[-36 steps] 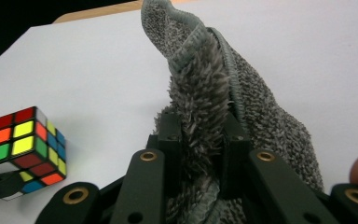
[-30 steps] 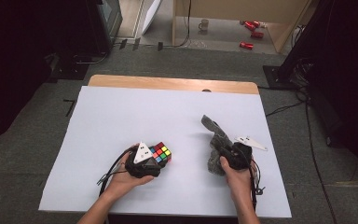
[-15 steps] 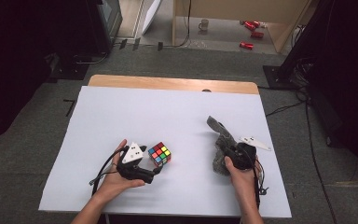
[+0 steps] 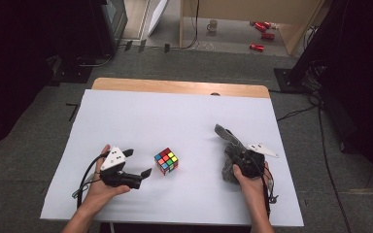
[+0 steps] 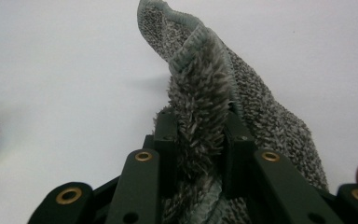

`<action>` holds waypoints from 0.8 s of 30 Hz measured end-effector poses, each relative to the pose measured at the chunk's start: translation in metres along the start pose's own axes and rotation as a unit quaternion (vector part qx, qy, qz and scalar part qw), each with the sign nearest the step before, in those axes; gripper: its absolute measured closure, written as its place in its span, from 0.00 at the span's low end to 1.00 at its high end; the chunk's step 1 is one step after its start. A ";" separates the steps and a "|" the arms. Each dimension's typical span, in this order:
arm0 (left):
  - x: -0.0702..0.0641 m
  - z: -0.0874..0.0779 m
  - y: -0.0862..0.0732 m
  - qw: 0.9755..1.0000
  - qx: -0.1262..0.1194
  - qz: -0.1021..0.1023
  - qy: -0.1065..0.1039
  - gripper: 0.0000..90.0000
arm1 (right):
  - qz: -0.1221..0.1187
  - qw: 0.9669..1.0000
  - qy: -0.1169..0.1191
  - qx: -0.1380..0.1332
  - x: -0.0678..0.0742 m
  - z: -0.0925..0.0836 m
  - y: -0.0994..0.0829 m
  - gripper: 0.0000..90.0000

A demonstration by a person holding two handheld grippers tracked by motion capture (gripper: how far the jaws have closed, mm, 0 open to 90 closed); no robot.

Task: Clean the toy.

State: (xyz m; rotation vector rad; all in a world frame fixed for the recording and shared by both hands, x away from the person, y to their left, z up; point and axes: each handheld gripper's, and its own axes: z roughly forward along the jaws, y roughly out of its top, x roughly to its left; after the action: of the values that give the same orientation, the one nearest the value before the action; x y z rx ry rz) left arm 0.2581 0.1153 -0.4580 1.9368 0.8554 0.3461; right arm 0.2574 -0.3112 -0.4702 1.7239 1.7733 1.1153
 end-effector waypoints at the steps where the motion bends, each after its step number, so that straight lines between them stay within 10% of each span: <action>1: 0.006 -0.004 -0.002 1.000 -0.003 -0.012 0.010 0.03 | 0.000 1.000 0.001 0.000 0.000 0.000 0.000 0.80; 8: 0.040 -0.021 -0.018 0.994 0.007 -0.064 0.093 0.03 | -0.012 1.000 0.012 0.001 0.002 0.003 -0.002 0.73; 15: 0.055 -0.022 -0.031 0.987 0.041 -0.071 0.140 0.03 | -0.029 0.999 0.033 -0.001 0.009 0.003 -0.002 0.74; 19: 0.062 -0.020 -0.038 0.983 0.060 -0.080 0.157 0.03 | -0.037 0.999 0.020 0.001 0.011 0.006 -0.002 0.59; 24: 0.062 -0.018 -0.041 0.980 0.078 -0.070 0.170 0.03 | -0.056 0.997 0.059 -0.008 0.016 -0.001 0.003 0.23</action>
State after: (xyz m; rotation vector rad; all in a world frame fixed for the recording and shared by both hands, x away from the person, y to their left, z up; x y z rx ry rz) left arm 0.2750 0.1817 -0.4908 1.9770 1.2674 0.5510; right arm 0.2561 -0.2968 -0.4634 1.5563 1.9015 1.2010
